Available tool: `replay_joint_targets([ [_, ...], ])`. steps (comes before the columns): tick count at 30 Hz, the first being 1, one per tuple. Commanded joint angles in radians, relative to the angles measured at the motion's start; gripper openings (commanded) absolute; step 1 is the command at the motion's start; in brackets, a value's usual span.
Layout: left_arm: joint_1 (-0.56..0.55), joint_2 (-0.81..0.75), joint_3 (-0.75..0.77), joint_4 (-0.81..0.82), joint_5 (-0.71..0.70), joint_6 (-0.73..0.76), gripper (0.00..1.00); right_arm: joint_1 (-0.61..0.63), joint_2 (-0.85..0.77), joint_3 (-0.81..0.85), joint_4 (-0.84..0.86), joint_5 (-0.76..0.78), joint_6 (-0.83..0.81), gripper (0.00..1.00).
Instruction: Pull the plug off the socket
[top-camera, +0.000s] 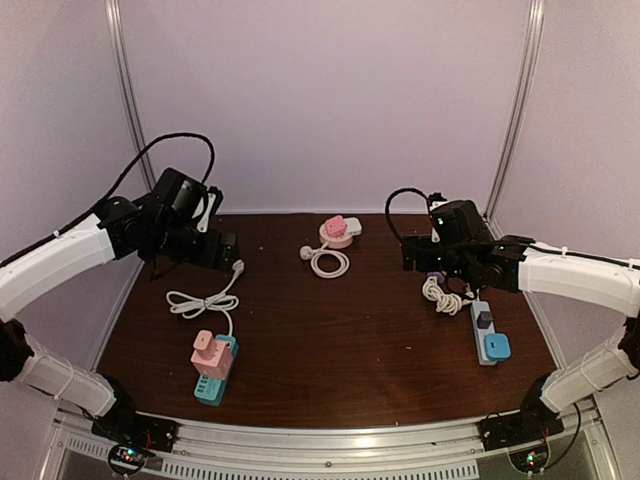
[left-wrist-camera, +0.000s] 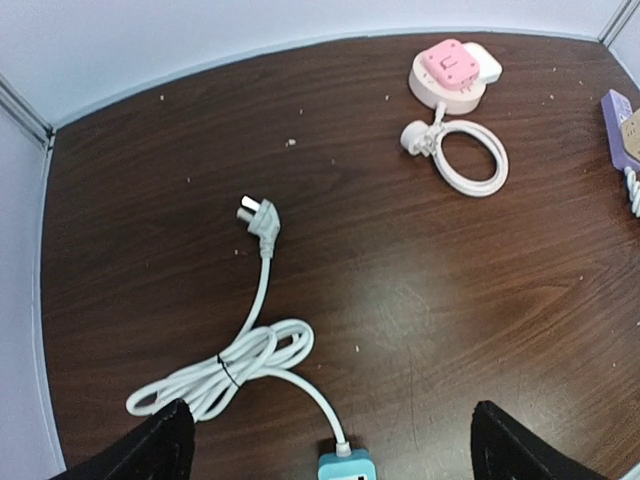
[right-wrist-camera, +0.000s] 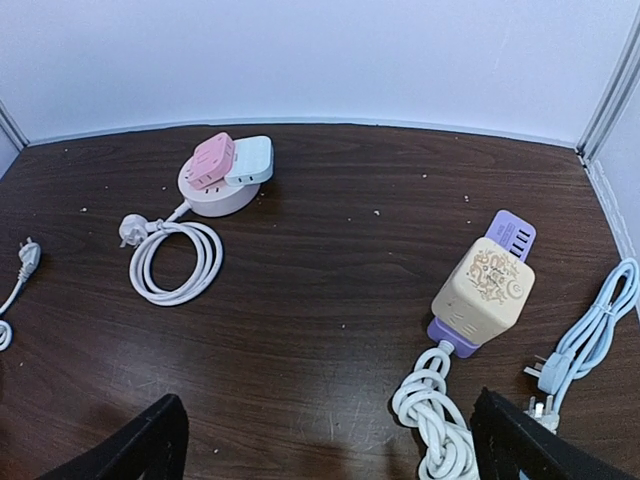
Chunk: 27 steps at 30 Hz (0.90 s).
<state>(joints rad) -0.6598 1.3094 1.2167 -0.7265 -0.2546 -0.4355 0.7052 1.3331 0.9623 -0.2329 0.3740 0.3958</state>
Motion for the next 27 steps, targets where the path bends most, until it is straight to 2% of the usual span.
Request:
replay_joint_targets([
  [1, 0.005, -0.078, -0.072, -0.165, 0.056, -0.089, 0.98, -0.001, 0.005, 0.003, 0.032, -0.102, 0.006, 1.00],
  [7, -0.026, -0.183, -0.148, -0.276, 0.130, -0.180, 0.98, 0.010, 0.063, 0.031, 0.065, -0.240, 0.027, 1.00],
  [16, -0.137, -0.277, -0.234, -0.390, 0.225, -0.324, 0.94, 0.028, 0.121, 0.038, 0.082, -0.277, 0.036, 1.00],
  [21, -0.283, -0.253, -0.266, -0.436, 0.187, -0.389, 0.98, 0.040, 0.143, 0.034, 0.085, -0.282, 0.037, 1.00],
  [27, -0.344, -0.221, -0.366, -0.372, 0.126, -0.502, 0.98, 0.047, 0.155, 0.014, 0.096, -0.282, 0.044, 1.00],
])
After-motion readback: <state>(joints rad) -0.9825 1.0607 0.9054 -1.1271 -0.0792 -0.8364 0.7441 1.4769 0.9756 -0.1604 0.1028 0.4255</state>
